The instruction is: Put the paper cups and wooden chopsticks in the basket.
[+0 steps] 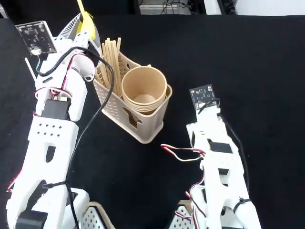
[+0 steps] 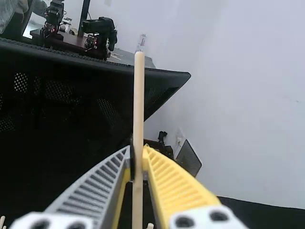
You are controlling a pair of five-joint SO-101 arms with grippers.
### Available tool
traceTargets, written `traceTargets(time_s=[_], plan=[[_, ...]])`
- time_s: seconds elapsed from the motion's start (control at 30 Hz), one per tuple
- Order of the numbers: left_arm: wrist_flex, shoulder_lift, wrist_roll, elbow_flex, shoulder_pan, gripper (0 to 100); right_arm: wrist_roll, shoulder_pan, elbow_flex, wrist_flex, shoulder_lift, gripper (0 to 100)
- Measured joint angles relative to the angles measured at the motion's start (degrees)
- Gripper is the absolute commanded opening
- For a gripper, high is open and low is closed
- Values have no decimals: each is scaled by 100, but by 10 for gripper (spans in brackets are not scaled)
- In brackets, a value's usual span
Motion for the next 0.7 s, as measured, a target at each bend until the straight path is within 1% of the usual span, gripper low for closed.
traceTargets(time_s=[0.1,0.13,0.23,0.27,0.37,0.47,0.6,0.7], plan=[[26,0,0,0,0,34,0,0,0,0,0,15],[88,0,0,0,0,58,0,0,0,0,0,15],[615,0,18,0,35,180,0,0,0,0,0,15],[905,0,53,0,53,202,0,0,0,0,0,15],[2048,26,308,-352,123,217,0,0,0,0,0,15],[3297,35,369,-1108,123,217,0,0,0,0,0,15],[4756,35,396,-2268,105,217,0,0,0,0,0,15],[5618,44,404,-3077,-211,216,0,0,0,0,0,15]])
